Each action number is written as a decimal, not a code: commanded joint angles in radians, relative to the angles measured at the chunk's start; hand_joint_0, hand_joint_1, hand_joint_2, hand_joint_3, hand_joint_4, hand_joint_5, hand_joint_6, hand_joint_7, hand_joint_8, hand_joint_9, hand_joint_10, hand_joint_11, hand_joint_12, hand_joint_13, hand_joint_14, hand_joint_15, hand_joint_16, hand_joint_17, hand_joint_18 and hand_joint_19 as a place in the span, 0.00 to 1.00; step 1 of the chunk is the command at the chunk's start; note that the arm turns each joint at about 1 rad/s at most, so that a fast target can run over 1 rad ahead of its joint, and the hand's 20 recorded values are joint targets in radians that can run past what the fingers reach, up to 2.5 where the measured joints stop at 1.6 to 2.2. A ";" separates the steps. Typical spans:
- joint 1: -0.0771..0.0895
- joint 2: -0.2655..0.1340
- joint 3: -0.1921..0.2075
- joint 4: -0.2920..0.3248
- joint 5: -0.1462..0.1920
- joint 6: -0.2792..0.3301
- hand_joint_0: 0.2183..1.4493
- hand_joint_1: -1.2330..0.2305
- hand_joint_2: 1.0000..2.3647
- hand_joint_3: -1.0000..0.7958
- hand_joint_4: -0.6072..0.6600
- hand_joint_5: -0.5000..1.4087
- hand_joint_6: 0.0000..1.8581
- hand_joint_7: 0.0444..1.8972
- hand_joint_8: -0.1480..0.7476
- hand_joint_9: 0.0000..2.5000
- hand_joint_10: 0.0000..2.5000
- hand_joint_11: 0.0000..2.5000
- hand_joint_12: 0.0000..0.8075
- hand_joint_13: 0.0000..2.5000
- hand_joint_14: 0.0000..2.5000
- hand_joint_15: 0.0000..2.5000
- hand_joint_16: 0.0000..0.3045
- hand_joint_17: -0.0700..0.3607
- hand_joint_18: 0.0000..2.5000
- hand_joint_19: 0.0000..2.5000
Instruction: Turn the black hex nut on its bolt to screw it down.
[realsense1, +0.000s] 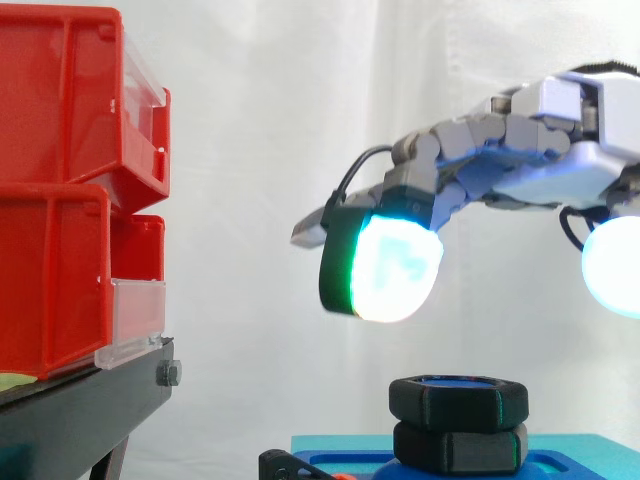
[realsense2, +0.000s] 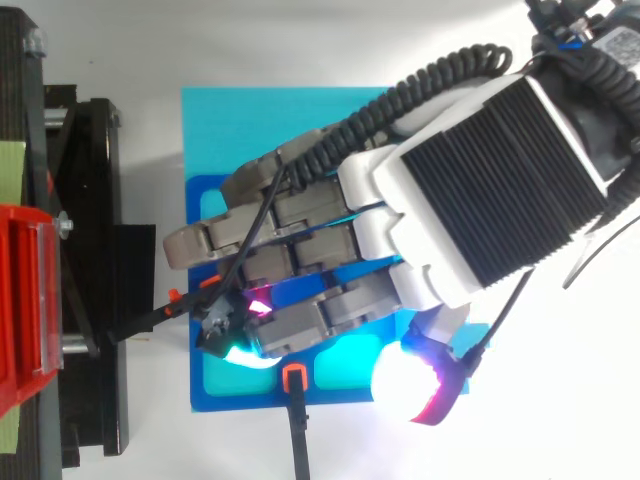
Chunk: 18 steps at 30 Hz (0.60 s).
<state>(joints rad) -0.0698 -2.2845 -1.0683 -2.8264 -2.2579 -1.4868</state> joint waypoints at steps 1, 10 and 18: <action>-0.010 0.014 -0.001 -0.027 -0.003 0.003 0.20 0.55 0.00 0.28 0.69 0.18 0.27 0.48 0.51 0.26 0.01 0.15 0.44 0.16 0.00 0.05 0.19 0.47 0.22 0.22; -0.033 0.051 -0.016 -0.114 -0.003 -0.015 0.22 0.54 0.00 0.28 0.69 0.18 0.27 0.48 0.51 0.26 0.00 0.15 0.43 0.16 0.00 0.05 0.18 0.46 0.22 0.22; -0.036 0.247 -0.323 0.039 0.070 -0.012 0.23 0.52 0.00 0.28 0.68 0.18 0.27 0.47 0.50 0.26 0.00 0.15 0.42 0.15 0.00 0.05 0.18 0.45 0.21 0.22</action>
<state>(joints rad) -0.1079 -2.1275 -1.2029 -2.8830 -2.2347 -1.5055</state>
